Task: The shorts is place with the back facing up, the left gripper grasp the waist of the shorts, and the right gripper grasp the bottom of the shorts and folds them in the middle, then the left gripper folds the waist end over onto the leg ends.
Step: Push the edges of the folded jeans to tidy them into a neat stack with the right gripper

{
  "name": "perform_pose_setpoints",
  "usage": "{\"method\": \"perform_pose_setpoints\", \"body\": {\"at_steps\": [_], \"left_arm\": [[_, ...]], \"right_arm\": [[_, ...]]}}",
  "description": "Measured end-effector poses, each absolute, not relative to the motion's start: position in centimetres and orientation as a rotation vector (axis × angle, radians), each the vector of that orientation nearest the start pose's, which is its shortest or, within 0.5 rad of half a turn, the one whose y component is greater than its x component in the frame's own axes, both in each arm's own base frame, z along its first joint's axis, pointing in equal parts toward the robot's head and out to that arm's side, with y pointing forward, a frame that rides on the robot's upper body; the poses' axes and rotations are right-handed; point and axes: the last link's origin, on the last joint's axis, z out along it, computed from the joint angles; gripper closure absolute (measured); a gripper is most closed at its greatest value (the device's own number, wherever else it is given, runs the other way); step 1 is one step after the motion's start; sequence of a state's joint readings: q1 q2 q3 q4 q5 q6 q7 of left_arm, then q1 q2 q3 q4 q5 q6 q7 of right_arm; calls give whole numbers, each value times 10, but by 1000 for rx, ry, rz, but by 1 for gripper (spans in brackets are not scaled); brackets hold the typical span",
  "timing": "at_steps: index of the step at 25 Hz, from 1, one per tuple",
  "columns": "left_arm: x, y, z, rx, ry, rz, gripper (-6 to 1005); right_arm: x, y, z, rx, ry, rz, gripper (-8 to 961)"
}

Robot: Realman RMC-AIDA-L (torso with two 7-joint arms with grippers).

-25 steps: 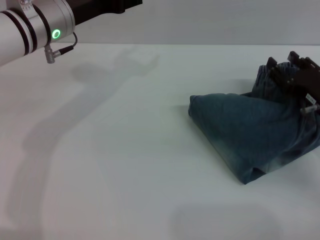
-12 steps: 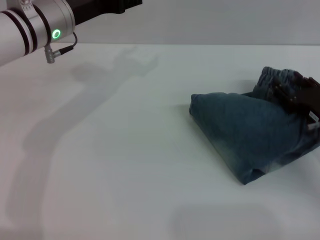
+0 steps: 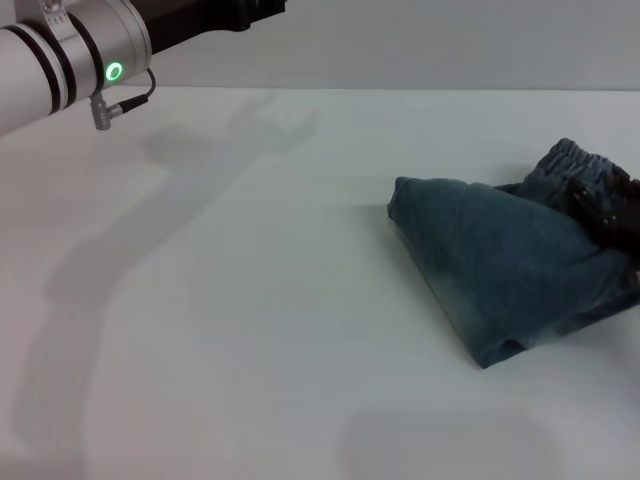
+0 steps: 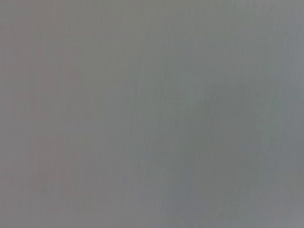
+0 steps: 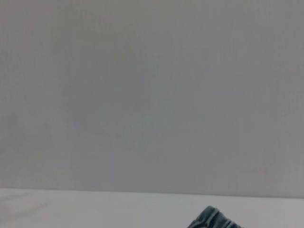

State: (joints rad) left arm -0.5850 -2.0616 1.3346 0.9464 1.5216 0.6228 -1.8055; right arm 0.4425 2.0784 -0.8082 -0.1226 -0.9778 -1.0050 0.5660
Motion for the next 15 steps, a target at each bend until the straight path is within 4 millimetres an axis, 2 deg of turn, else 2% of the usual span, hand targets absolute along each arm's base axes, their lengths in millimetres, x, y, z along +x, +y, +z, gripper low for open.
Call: {"method": "perform_pose_setpoints", "body": {"at_steps": [8,15], "left_arm": [[-164,444,14,-2168,-707,-714,189],[-165,443,13,-2174,-714,-717,189]], "right_arm": [[370,324,-17,-1788,797,564,377],[353,318,-9,-1796,680,707,376]]}}
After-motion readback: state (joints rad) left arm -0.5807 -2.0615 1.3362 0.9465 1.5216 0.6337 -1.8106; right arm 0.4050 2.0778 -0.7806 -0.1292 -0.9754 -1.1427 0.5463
